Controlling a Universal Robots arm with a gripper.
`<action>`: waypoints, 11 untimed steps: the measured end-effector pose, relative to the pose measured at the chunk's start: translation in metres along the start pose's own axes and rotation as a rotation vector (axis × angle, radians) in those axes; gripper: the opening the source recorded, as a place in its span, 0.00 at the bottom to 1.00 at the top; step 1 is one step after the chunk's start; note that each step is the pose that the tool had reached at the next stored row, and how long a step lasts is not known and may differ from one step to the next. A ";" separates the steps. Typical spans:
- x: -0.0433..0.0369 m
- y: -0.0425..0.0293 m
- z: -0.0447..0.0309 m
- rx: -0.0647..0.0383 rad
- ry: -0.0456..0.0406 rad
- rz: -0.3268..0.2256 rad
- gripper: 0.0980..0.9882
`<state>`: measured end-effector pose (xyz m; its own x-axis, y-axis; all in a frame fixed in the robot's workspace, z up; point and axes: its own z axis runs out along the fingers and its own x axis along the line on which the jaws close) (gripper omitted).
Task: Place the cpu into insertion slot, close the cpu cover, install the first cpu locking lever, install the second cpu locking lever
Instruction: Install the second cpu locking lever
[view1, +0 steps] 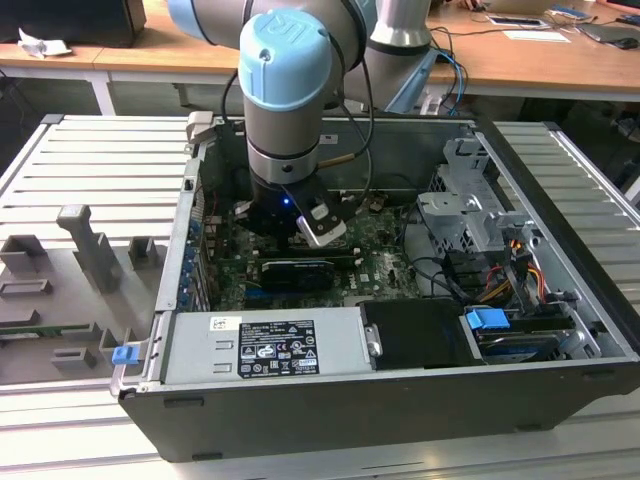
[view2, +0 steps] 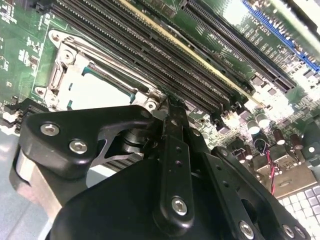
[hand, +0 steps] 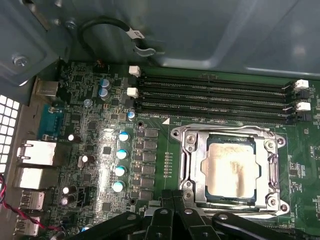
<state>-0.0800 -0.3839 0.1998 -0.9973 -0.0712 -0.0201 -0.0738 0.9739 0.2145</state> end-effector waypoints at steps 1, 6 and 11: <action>0.0000 0.0003 -0.0011 0.000 -0.0002 0.000 0.01; 0.0000 0.0022 -0.0096 0.000 0.0000 0.000 0.01; -0.0002 0.0031 -0.0136 0.000 -0.0002 0.000 0.01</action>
<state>-0.0801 -0.3838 0.2138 -0.9973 -0.0711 -0.0204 -0.0738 0.9739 0.2148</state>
